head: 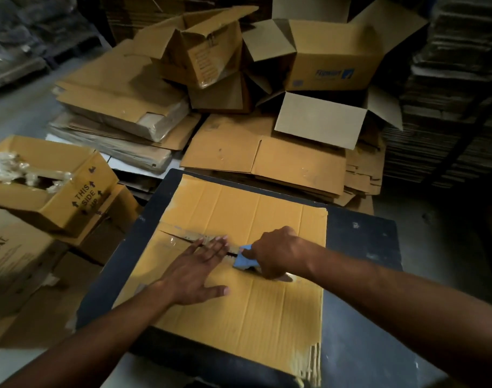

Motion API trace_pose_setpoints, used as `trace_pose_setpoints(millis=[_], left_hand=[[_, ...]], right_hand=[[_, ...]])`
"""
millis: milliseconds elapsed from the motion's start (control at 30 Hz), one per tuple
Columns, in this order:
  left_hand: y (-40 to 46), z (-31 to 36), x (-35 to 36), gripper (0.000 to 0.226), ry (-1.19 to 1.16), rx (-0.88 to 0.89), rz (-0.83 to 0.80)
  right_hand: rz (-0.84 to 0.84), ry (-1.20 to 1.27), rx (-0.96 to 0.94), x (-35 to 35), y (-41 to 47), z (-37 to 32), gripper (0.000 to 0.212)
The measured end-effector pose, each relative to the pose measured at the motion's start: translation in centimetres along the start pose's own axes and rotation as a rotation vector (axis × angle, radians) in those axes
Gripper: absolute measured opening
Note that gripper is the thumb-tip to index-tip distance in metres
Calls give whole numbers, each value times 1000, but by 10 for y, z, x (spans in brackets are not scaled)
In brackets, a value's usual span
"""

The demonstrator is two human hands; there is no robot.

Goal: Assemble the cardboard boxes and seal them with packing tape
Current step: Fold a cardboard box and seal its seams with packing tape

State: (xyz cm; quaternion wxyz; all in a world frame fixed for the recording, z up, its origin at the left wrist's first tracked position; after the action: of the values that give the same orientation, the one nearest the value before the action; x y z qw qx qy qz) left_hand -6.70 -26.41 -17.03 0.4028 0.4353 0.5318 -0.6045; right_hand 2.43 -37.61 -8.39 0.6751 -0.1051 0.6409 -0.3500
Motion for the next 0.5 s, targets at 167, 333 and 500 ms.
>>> trace_pose_setpoints(millis=[167, 333, 500], left_hand=[[1, 0, 3, 105, 23, -25, -31], [2, 10, -4, 111, -3, -53, 19], [23, 77, -5, 119, -67, -23, -19]], right_hand=[[-45, -50, 31, 29, -46, 32, 63], [-47, -63, 78, 42, -44, 41, 51], [33, -21, 1, 37, -44, 42, 50]])
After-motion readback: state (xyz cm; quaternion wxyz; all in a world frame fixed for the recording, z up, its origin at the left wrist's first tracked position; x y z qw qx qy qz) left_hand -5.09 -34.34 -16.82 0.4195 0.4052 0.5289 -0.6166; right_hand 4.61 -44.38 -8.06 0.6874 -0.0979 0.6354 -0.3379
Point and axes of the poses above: each hand's wrist, its own y-axis towards the middle knuckle, its own x-axis out of the palm, z = x × y, the point moved 9 cm from there along y, towards the middle knuckle, and after that the axes turned 1 degree about y, right-handed, at the moved point
